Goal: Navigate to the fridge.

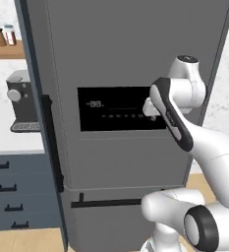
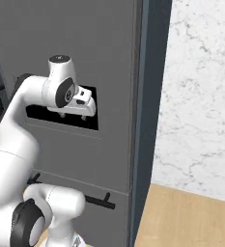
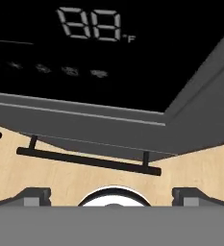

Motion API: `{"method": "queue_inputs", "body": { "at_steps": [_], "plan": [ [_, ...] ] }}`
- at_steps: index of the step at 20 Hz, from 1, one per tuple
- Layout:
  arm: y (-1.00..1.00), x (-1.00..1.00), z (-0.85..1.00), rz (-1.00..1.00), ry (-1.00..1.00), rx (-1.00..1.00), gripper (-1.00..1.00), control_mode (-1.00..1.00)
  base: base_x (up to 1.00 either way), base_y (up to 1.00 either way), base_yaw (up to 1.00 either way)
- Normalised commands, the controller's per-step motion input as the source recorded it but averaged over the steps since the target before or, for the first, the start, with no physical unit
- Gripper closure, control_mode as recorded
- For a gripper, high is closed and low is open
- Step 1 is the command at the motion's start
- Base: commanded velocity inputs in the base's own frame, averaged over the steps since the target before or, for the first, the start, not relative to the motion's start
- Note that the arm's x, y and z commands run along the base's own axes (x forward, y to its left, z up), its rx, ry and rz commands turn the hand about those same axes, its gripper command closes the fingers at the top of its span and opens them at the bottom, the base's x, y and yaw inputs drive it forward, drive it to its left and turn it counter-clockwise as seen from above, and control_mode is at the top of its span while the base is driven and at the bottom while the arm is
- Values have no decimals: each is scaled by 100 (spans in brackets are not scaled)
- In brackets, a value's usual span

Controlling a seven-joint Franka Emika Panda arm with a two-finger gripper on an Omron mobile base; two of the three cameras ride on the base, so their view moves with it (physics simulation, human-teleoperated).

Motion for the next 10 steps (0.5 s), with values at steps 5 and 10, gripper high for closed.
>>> {"method": "queue_inputs", "body": {
  "at_steps": [5,10],
  "plan": [
    [0,0,0,0,0,0,-100,100,32,-9,9],
    [0,0,0,0,0,0,-100,100,0,0,0]
  ]
}}
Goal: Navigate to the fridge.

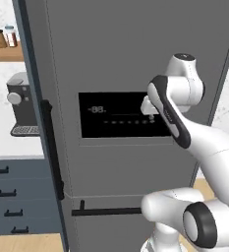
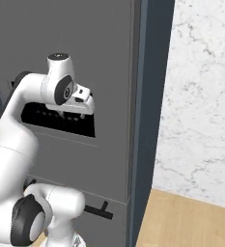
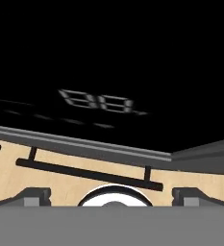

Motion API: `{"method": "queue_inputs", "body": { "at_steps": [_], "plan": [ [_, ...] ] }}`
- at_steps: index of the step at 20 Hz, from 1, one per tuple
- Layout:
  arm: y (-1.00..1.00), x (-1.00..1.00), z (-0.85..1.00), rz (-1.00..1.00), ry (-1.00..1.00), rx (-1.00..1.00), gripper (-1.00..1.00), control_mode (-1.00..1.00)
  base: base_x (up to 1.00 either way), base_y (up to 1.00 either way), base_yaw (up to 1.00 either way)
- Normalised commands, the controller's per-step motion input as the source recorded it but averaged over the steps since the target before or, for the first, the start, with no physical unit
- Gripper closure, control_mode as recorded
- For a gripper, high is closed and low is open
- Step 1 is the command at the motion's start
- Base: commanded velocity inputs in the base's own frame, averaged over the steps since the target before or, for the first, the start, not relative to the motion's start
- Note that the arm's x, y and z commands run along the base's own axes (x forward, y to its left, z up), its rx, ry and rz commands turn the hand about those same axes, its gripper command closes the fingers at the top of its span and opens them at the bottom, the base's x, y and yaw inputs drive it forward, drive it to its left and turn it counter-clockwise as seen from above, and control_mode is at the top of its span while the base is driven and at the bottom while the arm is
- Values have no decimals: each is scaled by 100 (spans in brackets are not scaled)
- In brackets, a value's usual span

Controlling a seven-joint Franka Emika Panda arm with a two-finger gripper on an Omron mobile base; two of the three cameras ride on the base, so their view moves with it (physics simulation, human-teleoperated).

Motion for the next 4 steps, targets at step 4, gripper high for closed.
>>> {"method": "queue_inputs", "body": {
  "at_steps": [4],
  "plan": [
    [0,0,0,0,0,0,-100,100,0,0,0]
  ]
}}
